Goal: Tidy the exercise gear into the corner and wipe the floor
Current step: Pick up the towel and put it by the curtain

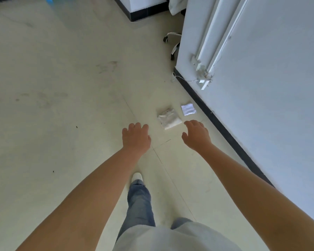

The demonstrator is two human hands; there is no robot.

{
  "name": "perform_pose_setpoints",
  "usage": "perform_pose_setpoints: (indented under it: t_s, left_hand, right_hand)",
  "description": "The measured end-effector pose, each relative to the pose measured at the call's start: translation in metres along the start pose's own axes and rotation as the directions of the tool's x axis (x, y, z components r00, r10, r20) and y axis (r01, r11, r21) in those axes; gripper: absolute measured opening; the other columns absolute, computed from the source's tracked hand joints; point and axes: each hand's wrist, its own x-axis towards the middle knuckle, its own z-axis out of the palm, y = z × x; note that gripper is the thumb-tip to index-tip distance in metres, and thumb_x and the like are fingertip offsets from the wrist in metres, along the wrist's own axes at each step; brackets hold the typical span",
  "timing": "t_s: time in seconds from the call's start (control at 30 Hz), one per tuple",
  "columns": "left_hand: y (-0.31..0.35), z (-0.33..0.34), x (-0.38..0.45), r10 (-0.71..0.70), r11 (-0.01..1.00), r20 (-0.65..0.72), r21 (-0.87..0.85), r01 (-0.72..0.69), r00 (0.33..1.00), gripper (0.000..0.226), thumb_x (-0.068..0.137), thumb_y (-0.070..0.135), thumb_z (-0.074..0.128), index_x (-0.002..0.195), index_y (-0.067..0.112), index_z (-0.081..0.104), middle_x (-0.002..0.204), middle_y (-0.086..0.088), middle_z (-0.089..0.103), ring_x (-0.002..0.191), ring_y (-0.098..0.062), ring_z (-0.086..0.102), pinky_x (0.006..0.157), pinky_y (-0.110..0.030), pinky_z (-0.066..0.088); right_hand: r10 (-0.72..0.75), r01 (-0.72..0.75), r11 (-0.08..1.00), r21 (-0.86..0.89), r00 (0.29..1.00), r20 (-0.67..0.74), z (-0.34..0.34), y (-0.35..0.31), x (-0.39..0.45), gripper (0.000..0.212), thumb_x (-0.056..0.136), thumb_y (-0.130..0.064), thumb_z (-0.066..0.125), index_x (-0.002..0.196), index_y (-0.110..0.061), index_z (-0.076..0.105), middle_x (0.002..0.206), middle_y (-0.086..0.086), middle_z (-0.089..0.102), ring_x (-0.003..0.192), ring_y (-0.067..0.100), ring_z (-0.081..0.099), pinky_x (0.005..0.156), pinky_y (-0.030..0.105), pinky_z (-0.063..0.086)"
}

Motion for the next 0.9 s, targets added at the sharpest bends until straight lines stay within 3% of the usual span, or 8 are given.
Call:
perform_pose_setpoints:
  t_s: [0.2, 0.5, 0.7, 0.9]
  left_hand:
    - [-0.032, -0.044, 0.132, 0.129, 0.990, 0.064, 0.051, -0.133, 0.989, 0.039, 0.098, 0.025, 0.035, 0.135, 0.012, 0.041, 0.132, -0.009, 0.049, 0.123, -0.027, 0.044, 0.095, -0.036, 0.039]
    - [-0.006, -0.048, 0.298, 0.244, 0.956, 0.189, 0.120, -0.269, 0.951, 0.036, 0.099, 0.027, 0.036, 0.131, 0.013, 0.044, 0.129, -0.007, 0.051, 0.122, -0.026, 0.045, 0.094, -0.035, 0.040]
    - [0.019, -0.010, 0.410, 0.287, 0.938, 0.283, 0.111, -0.329, 0.915, 0.039, 0.099, 0.027, 0.035, 0.135, 0.014, 0.040, 0.131, -0.007, 0.050, 0.123, -0.026, 0.045, 0.095, -0.034, 0.040]
    - [0.027, 0.086, 0.511, 0.290, 0.926, 0.394, 0.115, -0.360, 0.872, 0.038, 0.099, 0.026, 0.036, 0.134, 0.012, 0.042, 0.130, -0.006, 0.052, 0.120, -0.024, 0.048, 0.092, -0.032, 0.043]
  right_hand:
    - [0.181, -0.182, 0.980, 0.080, 0.983, 0.027, -0.024, -0.022, 0.097, 0.039, 0.094, -0.015, 0.044, 0.132, -0.007, 0.044, 0.135, 0.009, 0.048, 0.126, 0.025, 0.042, 0.104, 0.032, 0.034]
    - [0.348, -0.371, 0.917, 0.149, 0.924, 0.161, -0.022, 0.015, 0.228, 0.044, 0.095, -0.019, 0.042, 0.138, -0.010, 0.039, 0.142, 0.007, 0.042, 0.132, 0.025, 0.038, 0.108, 0.033, 0.032]
    - [0.422, -0.472, 0.866, 0.163, 0.867, 0.266, 0.017, 0.050, 0.330, 0.040, 0.095, -0.017, 0.042, 0.134, -0.007, 0.043, 0.137, 0.010, 0.047, 0.128, 0.027, 0.041, 0.105, 0.034, 0.035]
    - [0.471, -0.577, 0.788, 0.216, 0.790, 0.393, 0.108, 0.075, 0.417, 0.042, 0.096, -0.018, 0.042, 0.137, -0.010, 0.042, 0.139, 0.009, 0.046, 0.132, 0.026, 0.038, 0.106, 0.035, 0.034]
